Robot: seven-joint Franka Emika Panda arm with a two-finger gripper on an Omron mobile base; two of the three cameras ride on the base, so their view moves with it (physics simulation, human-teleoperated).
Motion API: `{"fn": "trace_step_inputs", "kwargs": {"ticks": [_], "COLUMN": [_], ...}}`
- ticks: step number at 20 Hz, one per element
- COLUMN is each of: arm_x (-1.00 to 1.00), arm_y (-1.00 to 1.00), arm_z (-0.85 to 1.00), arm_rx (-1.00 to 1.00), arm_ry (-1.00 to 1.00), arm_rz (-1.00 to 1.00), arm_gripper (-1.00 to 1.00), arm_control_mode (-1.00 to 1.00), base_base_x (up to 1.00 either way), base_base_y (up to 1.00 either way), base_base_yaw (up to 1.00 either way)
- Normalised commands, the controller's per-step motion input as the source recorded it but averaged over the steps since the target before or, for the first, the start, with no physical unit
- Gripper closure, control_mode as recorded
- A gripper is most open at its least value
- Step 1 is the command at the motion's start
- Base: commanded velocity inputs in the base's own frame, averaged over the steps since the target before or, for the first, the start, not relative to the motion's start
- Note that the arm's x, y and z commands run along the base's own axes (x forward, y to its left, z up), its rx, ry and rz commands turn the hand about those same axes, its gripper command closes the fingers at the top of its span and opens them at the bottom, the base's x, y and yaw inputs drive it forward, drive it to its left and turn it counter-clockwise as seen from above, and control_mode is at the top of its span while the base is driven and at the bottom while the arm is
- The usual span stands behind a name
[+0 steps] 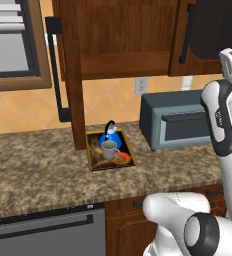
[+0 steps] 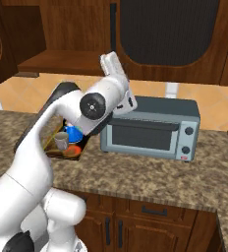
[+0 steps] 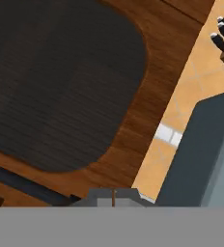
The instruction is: Pick the kettle from the counter and place it on the tray. Then pick the mug from the cabinet and place it on the tray. Then close the cabinet doors.
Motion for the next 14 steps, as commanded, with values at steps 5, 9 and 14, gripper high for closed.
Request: {"fn": "trace_step_inputs", "kwargs": {"ticks": [5,9,14], "arm_x": [-1.0,-1.0,-0.75], "arm_y": [1.0,1.0,1.0], "arm_z": [0.07,0.0,0.0], "arm_rx": [-0.09,-0.06,-0.04], "arm_ry": [0.07,0.08,0.06], "arm_rz": [-0.05,-0.04,0.0], "arm_gripper": [1.0,1.0,1.0], "arm_control_mode": [-1.0,-1.0,-1.0], "base_base_x": [0.0,0.0,0.0], "base_base_y": [0.0,0.0,0.0], "base_base_yaw": [0.0,0.0,0.0]}}
